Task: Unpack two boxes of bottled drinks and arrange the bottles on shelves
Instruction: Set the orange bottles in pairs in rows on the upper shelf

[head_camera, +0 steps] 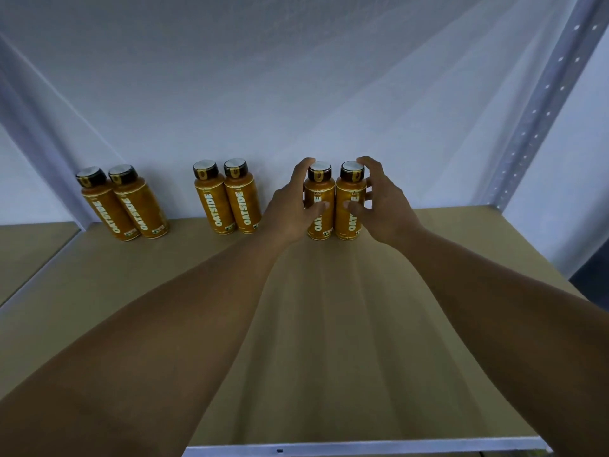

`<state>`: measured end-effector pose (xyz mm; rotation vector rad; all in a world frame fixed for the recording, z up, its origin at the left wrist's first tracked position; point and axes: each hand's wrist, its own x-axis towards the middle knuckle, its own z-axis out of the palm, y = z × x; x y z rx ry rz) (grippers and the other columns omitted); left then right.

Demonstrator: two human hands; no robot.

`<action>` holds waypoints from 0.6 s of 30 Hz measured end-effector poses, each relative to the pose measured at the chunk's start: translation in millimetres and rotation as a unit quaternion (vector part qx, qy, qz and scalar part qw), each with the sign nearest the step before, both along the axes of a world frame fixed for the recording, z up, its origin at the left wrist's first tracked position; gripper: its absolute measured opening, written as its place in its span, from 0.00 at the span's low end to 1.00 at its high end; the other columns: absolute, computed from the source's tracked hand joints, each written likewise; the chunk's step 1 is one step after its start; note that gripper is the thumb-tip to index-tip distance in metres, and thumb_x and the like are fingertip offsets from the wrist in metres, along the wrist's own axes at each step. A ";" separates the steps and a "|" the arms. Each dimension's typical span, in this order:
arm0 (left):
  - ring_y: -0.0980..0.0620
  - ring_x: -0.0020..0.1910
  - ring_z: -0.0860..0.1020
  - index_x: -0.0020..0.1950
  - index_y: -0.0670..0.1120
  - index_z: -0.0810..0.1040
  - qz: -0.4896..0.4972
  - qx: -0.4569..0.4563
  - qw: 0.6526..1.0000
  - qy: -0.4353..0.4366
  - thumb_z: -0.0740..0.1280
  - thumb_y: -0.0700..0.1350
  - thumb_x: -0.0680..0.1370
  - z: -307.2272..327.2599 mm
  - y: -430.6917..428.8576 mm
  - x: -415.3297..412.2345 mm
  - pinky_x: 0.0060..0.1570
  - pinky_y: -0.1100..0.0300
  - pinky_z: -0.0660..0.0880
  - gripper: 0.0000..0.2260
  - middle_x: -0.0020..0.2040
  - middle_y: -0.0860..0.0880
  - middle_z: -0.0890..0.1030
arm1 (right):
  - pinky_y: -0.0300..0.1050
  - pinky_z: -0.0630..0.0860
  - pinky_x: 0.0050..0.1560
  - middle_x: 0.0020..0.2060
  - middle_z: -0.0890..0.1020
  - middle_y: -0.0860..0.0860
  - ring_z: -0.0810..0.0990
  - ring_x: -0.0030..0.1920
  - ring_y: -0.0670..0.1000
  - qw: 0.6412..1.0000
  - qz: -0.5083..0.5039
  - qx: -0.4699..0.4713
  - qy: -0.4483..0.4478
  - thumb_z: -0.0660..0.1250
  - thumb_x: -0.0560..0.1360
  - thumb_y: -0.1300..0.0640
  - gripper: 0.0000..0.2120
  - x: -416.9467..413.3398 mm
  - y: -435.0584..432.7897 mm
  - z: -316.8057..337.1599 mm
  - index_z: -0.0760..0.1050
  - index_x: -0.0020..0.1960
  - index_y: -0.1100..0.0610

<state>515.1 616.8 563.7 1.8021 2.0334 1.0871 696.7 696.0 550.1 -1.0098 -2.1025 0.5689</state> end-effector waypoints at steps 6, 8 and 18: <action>0.45 0.61 0.81 0.82 0.58 0.53 0.000 0.011 1.000 0.003 0.72 0.49 0.80 -1.4 9.6 -2.2 0.57 0.51 0.79 0.37 0.74 0.47 0.75 | 0.52 0.78 0.57 0.64 0.77 0.54 0.79 0.55 0.53 1.000 -0.002 0.013 -0.011 0.71 0.79 0.54 0.36 -2.8 11.8 -2.3 0.54 0.78 0.44; 0.45 0.60 0.82 0.82 0.58 0.53 -0.001 0.011 1.000 0.001 0.71 0.48 0.81 -1.1 11.8 -1.9 0.55 0.53 0.78 0.36 0.73 0.47 0.75 | 0.50 0.77 0.55 0.65 0.76 0.54 0.78 0.54 0.52 1.000 -0.006 0.017 -0.015 0.71 0.79 0.54 0.36 -3.6 14.1 -2.7 0.53 0.79 0.44; 0.43 0.63 0.80 0.82 0.57 0.51 0.006 0.006 1.000 0.010 0.71 0.48 0.81 0.5 23.9 3.8 0.60 0.49 0.78 0.37 0.75 0.47 0.74 | 0.54 0.78 0.57 0.65 0.76 0.56 0.80 0.56 0.56 0.999 -0.017 0.025 -0.025 0.69 0.80 0.54 0.35 -2.4 24.0 -2.7 0.53 0.79 0.45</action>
